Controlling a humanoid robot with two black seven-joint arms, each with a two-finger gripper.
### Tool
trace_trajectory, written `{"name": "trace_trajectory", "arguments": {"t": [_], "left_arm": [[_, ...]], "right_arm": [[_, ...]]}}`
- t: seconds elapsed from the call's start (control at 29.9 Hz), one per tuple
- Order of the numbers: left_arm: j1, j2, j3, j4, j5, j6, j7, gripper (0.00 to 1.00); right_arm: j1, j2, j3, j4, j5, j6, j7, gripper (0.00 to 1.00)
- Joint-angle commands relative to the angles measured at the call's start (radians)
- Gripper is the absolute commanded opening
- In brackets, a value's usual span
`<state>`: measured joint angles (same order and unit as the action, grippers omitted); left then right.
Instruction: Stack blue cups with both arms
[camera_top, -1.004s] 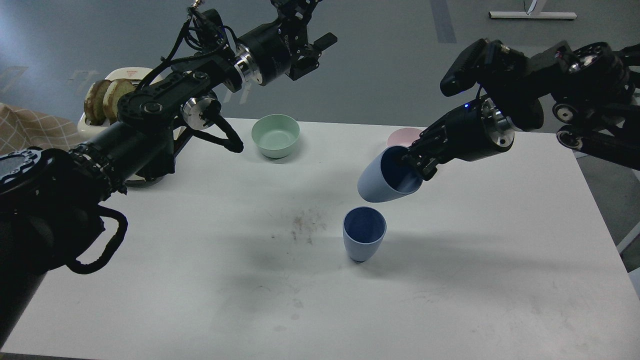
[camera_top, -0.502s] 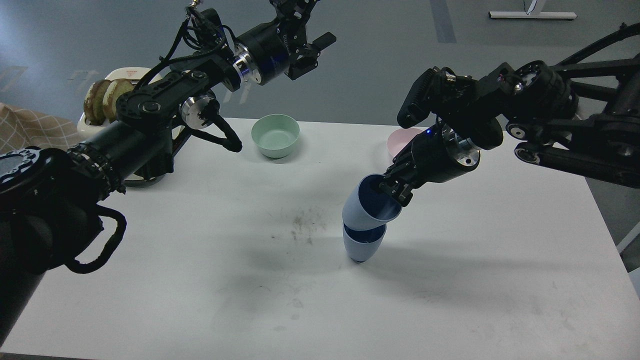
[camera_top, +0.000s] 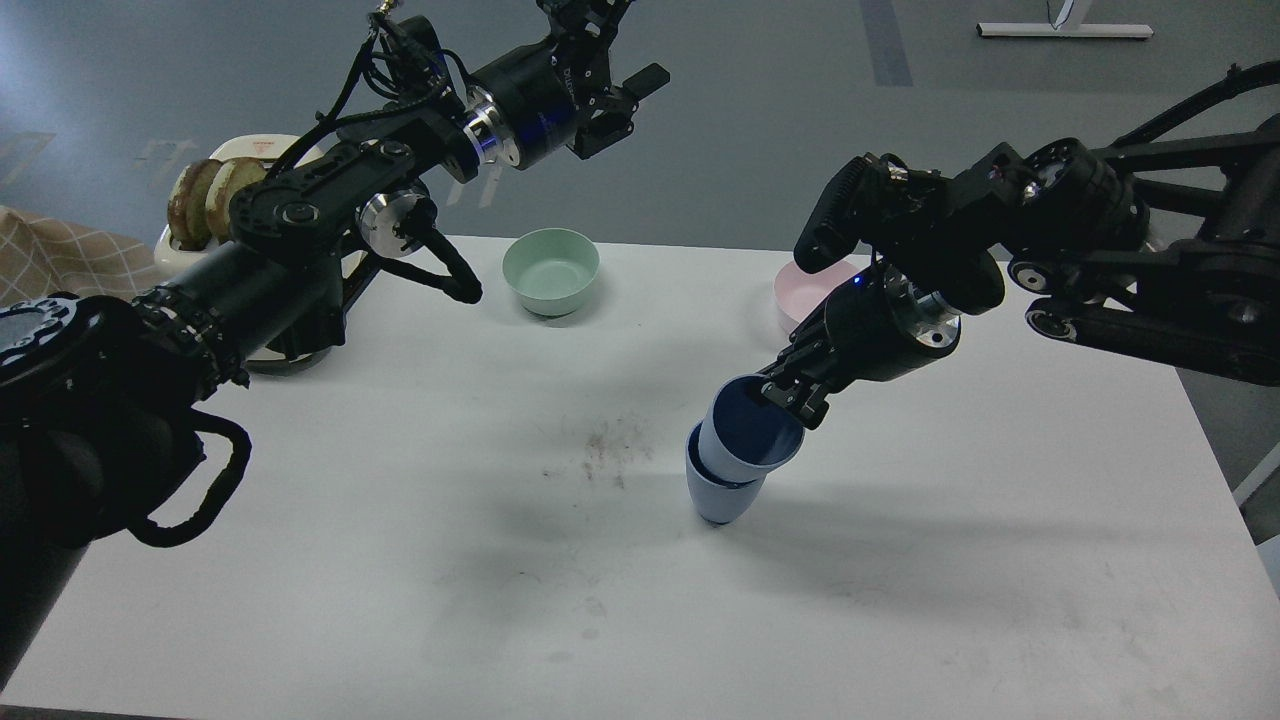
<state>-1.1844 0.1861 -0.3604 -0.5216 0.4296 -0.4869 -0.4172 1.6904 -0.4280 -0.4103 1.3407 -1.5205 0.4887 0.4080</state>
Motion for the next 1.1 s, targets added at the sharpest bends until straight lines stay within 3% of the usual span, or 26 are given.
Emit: {"name": "trace_trajectory", "arguments": {"t": [0.0,0.23,0.43,0.64,0.77,0.87,1.07], "left_arm": [[0.000,0.001,0.000,0.000,0.000,-0.001,-0.002,0.98],[0.000,0.004,0.000,0.000,0.000,-0.001,-0.002,0.98],[0.000,0.006,0.000,0.000,0.000,-0.001,-0.002,0.98],[-0.001,0.004,0.000,0.000,0.000,0.002,-0.002,0.98],[0.000,0.006,0.000,0.003,0.000,0.004,-0.002,0.98],[0.000,0.010,-0.002,0.008,0.000,0.004,-0.002,0.98],[0.008,0.016,-0.015,0.014,-0.002,0.013,-0.012,0.98]], "right_arm": [[0.000,0.003,-0.002,0.000,0.000,0.000,0.000,0.11],[0.000,0.006,-0.002,-0.002,0.000,0.000,0.000,0.22],[0.000,0.006,-0.002,-0.003,0.002,0.000,0.000,0.41],[0.011,-0.034,0.030,-0.017,0.034,0.000,0.000,0.70],[0.020,-0.113,0.085,-0.038,0.094,0.000,0.000,0.95],[0.018,-0.173,0.148,-0.074,0.138,0.000,0.000,1.00],[-0.008,-0.279,0.219,-0.182,0.315,0.000,0.000,1.00]]}}
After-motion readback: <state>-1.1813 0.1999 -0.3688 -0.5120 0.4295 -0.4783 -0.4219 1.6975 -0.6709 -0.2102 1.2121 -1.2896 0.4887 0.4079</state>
